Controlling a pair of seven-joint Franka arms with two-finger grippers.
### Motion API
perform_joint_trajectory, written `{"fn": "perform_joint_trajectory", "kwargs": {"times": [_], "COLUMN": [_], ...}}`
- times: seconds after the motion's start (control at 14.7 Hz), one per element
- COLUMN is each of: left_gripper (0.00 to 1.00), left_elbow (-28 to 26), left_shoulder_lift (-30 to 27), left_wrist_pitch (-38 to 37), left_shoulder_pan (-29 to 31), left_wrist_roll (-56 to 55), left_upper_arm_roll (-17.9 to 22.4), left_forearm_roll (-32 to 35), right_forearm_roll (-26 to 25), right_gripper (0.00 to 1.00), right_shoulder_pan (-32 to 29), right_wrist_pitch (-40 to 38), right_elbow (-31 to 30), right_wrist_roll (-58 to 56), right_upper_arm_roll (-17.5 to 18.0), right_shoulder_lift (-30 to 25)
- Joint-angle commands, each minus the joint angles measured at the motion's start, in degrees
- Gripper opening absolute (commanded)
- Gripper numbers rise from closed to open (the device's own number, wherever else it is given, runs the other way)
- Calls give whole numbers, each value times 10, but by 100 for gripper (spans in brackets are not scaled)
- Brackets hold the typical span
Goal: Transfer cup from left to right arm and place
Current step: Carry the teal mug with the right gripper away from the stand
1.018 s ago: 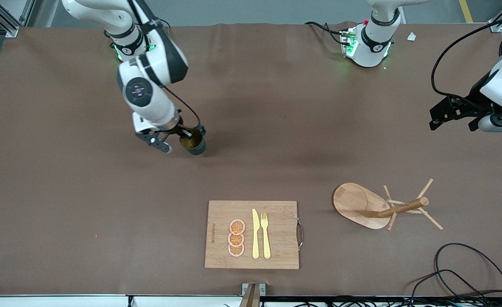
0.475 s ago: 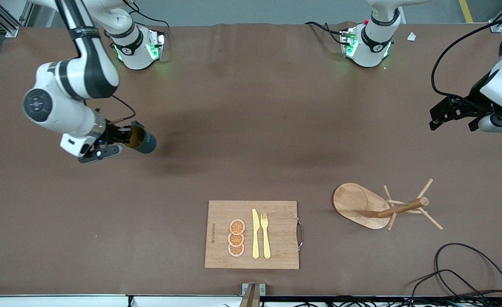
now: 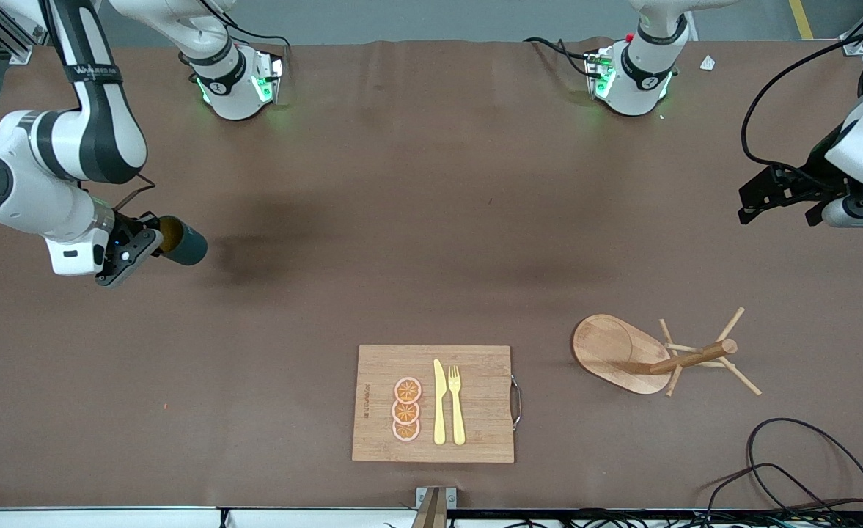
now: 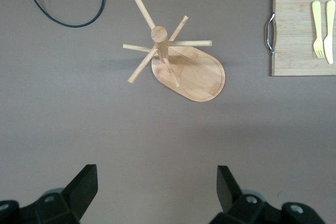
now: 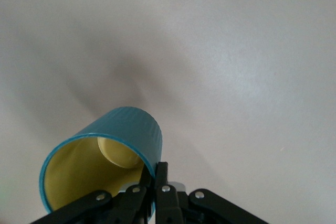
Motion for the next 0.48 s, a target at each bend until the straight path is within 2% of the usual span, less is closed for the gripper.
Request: {"fn": "perform_joint_trajectory", "kwargs": {"times": [0.0, 0.07, 0.41], "left_gripper": [100, 100, 100], "left_elbow": [17, 17, 18], "left_shoulder_lift": [6, 6, 6], "left_wrist_pitch": [-10, -9, -9], "left_shoulder_pan": [0, 0, -4], "left_wrist_roll": [7, 6, -3], "left_upper_arm_roll": [0, 0, -1], "left_forearm_roll": [-4, -5, -5], "right_forearm_roll": [-9, -8, -12], "right_gripper": [0, 0, 0], "right_shoulder_pan": [-30, -30, -35], "right_wrist_pitch": [32, 45, 130], "right_elbow": [-8, -9, -43], "right_wrist_roll": [-122, -169, -250], "right_upper_arm_roll": [10, 10, 10], "right_shoulder_lift": [17, 24, 37]}}
